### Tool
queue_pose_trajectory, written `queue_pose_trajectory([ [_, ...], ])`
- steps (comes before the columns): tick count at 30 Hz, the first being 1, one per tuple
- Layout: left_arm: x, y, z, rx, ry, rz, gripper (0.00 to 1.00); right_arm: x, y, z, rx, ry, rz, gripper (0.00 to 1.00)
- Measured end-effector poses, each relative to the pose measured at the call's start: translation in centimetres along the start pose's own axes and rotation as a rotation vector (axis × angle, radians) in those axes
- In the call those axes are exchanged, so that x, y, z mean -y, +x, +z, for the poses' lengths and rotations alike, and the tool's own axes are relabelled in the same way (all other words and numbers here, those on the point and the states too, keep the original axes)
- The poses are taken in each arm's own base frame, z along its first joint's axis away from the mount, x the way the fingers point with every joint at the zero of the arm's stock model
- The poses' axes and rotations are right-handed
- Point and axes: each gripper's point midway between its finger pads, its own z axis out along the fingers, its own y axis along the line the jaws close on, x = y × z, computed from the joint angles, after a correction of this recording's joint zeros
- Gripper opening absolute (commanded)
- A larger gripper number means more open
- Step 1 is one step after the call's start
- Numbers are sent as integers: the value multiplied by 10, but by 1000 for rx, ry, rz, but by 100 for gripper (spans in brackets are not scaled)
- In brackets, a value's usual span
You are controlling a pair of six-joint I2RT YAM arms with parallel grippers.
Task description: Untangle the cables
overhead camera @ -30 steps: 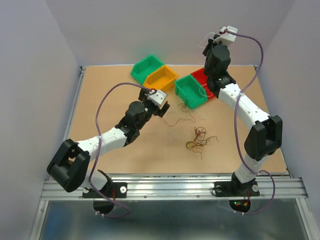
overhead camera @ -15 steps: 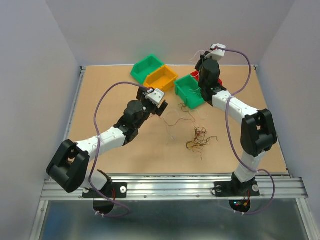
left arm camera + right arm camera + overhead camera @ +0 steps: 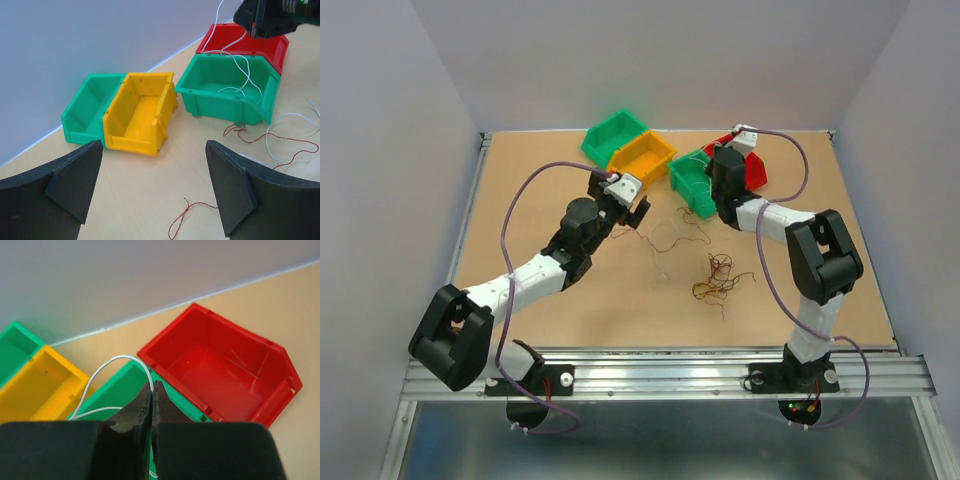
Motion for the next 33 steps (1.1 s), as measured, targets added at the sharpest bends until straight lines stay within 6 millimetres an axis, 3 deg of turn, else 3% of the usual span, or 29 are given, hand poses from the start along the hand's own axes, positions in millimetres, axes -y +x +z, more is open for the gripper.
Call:
queue_pose_trajectory([
  [3,0,1,0,-4,5,-1,96,5,29,5,-48,16,-6,1],
  [8,3,6,-1,-23,23,0,96,20,97,9,-187,52,-71,1],
  [11,6,8,-1,-30,40,1,96,24,114,10,-233,63,-101,14],
  [12,8,9,-1,-36,49,2,96,23,115,11,-239,68,-102,27],
  [19,15,7,2,-45,92,2,99,18,103,14,-220,65,-95,50],
  [23,29,12,15,-92,171,-4,99,15,88,12,-203,50,-104,60],
  [27,39,21,26,-152,221,-16,99,3,54,5,-165,5,-75,67],
  [31,49,32,31,-217,277,-23,99,-5,10,-12,-107,-49,-25,67],
  [33,58,39,33,-260,321,-29,98,-4,0,-21,-94,-60,-11,67],
])
